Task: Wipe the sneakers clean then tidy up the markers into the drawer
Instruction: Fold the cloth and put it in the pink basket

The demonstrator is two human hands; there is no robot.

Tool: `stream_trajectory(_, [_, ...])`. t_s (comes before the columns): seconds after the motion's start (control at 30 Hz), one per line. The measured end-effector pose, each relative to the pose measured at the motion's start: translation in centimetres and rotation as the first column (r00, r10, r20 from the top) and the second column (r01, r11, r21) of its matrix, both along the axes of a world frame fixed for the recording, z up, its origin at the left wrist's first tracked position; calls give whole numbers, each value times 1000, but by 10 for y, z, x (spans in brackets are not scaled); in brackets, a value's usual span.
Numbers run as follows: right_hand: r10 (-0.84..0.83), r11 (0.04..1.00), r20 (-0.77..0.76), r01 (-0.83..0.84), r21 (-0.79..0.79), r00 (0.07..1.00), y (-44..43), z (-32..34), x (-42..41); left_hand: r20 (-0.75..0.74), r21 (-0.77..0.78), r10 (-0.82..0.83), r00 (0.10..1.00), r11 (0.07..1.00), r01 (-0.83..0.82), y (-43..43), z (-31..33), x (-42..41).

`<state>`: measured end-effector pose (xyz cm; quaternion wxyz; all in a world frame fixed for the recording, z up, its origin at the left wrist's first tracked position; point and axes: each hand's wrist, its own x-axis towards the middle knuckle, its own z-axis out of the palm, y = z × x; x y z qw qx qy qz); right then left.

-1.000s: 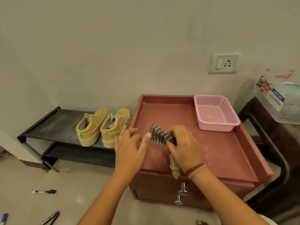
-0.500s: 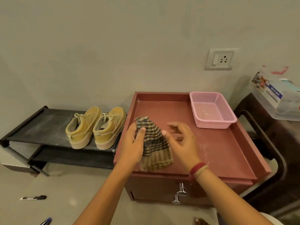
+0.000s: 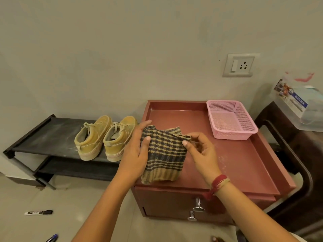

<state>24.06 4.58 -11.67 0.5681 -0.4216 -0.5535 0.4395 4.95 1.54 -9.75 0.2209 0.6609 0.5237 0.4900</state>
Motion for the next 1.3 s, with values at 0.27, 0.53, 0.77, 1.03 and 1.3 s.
stream_trajectory(0.27, [167, 983, -209, -180, -45, 964, -3, 10, 2, 116, -141, -86, 990, 985, 102, -6, 2, 18])
stream_trajectory(0.53, [20, 980, 32, -14, -200, 999, 0, 3, -2, 9, -205, -277, 961, 940, 273, -8, 4, 31])
stream_trajectory(0.77, [413, 676, -437, -591, -441, 799, -13, 12, 7, 78, -128, -245, 967, 959, 253, -9, 10, 9])
stream_trajectory(1.03, [44, 961, -257, -111, -252, 965, -11, 10, 8, 321, -101, 14, 947, 995, 19, 2, 0, 16])
stream_trajectory(1.3, [-89, 992, -5, 89, 89, 996, -10, 34, 60, 483, -44, -55, 874, 995, 87, 11, 17, 81])
